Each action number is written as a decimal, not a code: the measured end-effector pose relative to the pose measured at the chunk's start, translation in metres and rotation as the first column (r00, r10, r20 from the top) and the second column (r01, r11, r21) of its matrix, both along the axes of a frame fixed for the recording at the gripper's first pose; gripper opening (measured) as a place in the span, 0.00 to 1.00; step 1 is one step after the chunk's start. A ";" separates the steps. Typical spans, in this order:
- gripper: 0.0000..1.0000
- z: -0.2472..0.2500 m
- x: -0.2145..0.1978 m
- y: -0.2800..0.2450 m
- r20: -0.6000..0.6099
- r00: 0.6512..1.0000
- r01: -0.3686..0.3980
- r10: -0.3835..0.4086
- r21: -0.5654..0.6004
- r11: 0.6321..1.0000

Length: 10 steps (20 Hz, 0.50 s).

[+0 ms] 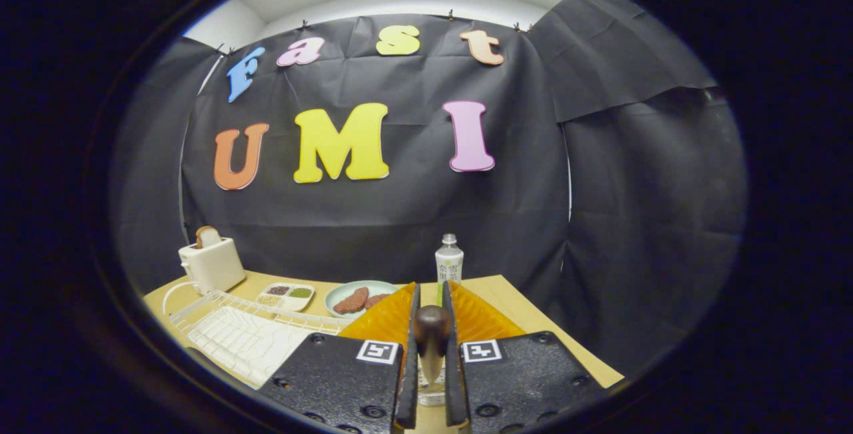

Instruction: Take the plate from the dish rack, then take the spoon from the basket and place it into the plate.

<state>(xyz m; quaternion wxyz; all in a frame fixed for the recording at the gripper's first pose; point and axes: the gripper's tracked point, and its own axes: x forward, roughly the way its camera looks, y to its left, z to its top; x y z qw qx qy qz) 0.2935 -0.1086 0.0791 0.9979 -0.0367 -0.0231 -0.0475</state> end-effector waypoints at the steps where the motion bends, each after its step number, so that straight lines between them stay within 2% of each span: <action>1: 0.22 0.004 -0.008 0.006 0.008 1.000 -0.009 0.009 -0.006 1.000; 5: 0.22 0.006 -0.044 0.044 0.001 0.998 -0.061 0.061 -0.027 0.998; 10: 0.22 -0.032 -0.084 0.107 -0.069 0.983 -0.170 0.169 -0.009 0.985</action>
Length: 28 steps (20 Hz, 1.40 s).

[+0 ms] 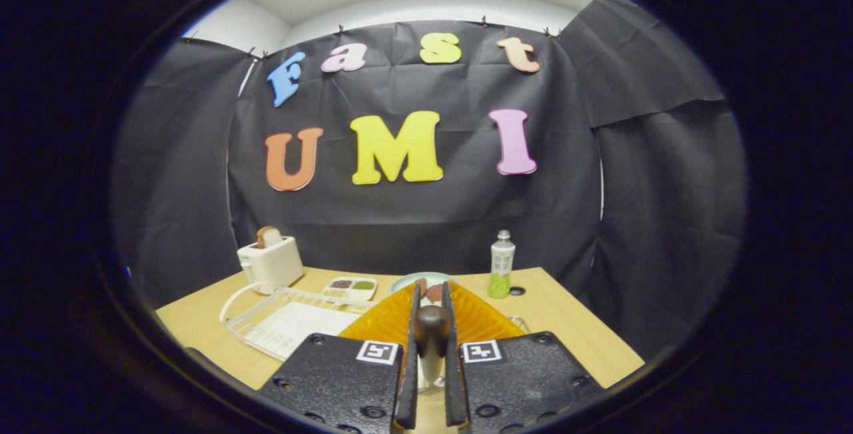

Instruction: Take the plate from the dish rack, then take the spoon from the basket and place it into the plate.

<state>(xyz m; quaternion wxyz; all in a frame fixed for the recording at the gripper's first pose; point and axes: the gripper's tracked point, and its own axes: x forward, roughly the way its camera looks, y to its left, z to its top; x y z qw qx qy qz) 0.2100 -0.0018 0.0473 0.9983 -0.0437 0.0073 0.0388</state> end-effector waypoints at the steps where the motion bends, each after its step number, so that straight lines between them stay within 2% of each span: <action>1: 0.22 -0.013 -0.006 0.014 -0.032 0.999 -0.029 0.030 0.006 1.000; 5: 0.22 -0.058 -0.012 0.043 -0.119 0.993 -0.012 0.012 0.001 1.000; 10: 0.22 -0.103 -0.015 0.098 -0.162 0.983 -0.090 0.087 -0.008 0.996; 15: 0.22 -0.124 -0.008 0.147 -0.155 0.974 -0.169 0.166 -0.008 0.986; 18: 0.23 -0.132 -0.002 0.142 -0.159 0.979 -0.142 0.131 -0.058 0.988; 22: 0.25 -0.129 -0.008 0.132 -0.155 0.982 -0.120 0.111 -0.054 0.991; 23: 0.28 -0.124 -0.011 0.124 -0.149 0.984 -0.103 0.094 -0.055 0.993; 26: 0.56 -0.103 -0.022 0.092 -0.111 0.994 -0.015 0.009 -0.062 0.998; 28: 0.63 -0.090 -0.036 0.074 -0.086 0.996 0.027 -0.030 -0.030 0.999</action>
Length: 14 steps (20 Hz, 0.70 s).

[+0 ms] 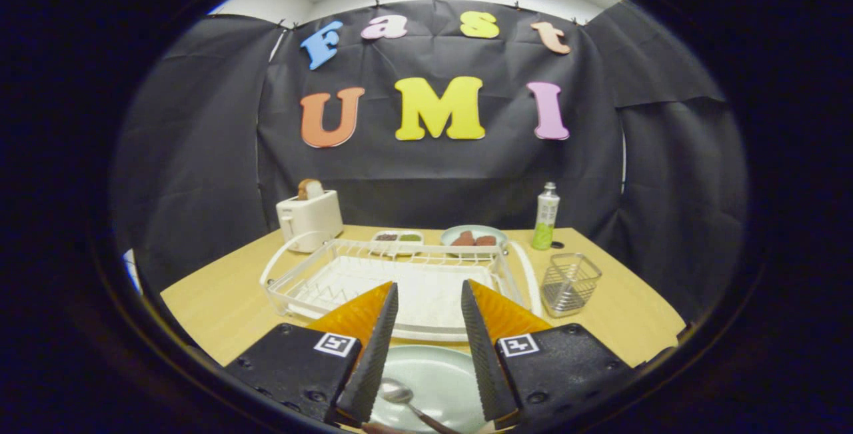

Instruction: Take the plate from the dish rack, then take the spoon from the basket and place it into the plate.

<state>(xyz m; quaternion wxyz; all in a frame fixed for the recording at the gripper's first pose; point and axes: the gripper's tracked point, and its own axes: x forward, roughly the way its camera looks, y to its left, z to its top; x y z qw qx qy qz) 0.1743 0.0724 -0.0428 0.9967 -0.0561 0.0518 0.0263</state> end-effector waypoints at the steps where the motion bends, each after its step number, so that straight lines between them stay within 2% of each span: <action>1: 0.67 0.005 -0.010 -0.005 0.001 1.000 -0.002 0.002 0.017 1.000; 4: 0.94 0.021 -0.033 -0.027 0.006 1.000 0.007 -0.007 0.053 0.999; 5: 1.00 0.026 -0.041 -0.033 0.012 1.000 0.012 -0.013 0.053 0.999; 9: 1.00 0.042 -0.067 -0.058 0.033 0.998 0.056 -0.057 0.021 0.998; 14: 1.00 0.063 -0.112 -0.060 0.077 0.995 0.052 -0.059 0.081 0.995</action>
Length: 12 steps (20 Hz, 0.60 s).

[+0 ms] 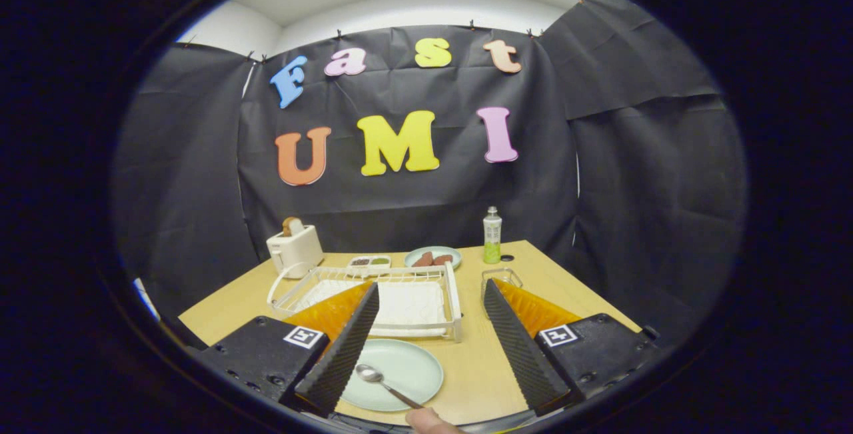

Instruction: Take the plate from the dish rack, then take the spoon from the basket and place it into the plate.

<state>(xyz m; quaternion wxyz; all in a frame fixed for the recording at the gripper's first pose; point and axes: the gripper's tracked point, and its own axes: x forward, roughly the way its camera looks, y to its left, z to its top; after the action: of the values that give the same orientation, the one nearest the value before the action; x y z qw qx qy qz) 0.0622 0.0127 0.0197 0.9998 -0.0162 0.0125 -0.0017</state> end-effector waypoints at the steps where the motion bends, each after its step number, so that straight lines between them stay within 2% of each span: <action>1: 1.00 0.005 -0.010 0.002 0.015 1.000 -0.007 0.007 -0.005 1.000; 8: 1.00 0.028 -0.071 0.005 0.114 0.993 -0.029 0.031 -0.014 0.999; 12: 1.00 0.022 -0.085 0.013 0.102 0.993 -0.056 0.062 -0.062 0.996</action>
<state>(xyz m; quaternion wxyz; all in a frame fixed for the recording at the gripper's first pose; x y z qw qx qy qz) -0.0228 0.0257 0.0413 0.9978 -0.0460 -0.0402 0.0268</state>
